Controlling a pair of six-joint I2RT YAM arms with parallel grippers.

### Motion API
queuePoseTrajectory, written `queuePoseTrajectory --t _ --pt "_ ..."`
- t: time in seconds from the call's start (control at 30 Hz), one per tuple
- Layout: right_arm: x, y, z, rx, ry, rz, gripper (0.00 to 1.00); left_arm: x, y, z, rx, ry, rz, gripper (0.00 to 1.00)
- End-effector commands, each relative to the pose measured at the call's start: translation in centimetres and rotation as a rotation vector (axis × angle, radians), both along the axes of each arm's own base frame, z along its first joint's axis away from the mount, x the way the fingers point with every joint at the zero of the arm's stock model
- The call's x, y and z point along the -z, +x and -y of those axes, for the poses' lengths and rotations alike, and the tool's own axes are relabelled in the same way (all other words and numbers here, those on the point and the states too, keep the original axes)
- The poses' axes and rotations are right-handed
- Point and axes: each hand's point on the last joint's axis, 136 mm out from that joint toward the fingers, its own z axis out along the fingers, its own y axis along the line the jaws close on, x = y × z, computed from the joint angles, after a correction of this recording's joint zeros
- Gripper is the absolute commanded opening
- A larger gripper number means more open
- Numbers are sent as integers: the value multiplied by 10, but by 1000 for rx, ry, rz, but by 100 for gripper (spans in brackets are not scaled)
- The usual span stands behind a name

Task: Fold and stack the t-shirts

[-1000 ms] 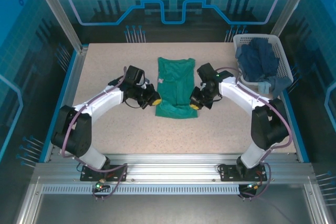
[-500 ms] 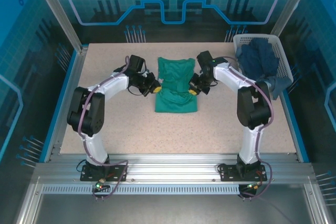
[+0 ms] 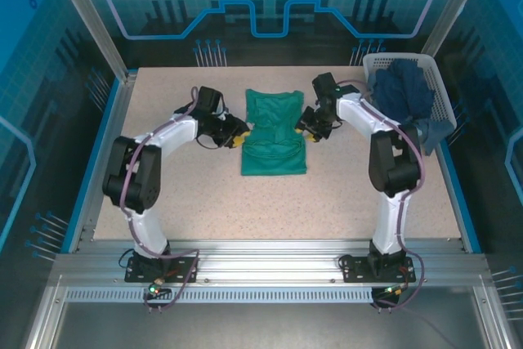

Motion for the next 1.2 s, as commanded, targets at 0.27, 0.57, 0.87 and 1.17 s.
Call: queuePoseTrajectory --t 0.27,0.57,0.87,1.17 --pt "30 -78 -66 -118 45 -60 11 38 -57 57 60 -35 -148 10" --pt "47 -75 -57 -124 -36 -75 14 61 -61 36 63 130 -158 9" --pt "37 -112 -6 -29 -27 -71 33 49 -107 -5 -49 166 -179 31" --pt "57 -111 -6 -7 23 -114 46 72 -79 -3 -139 54 -203 42"
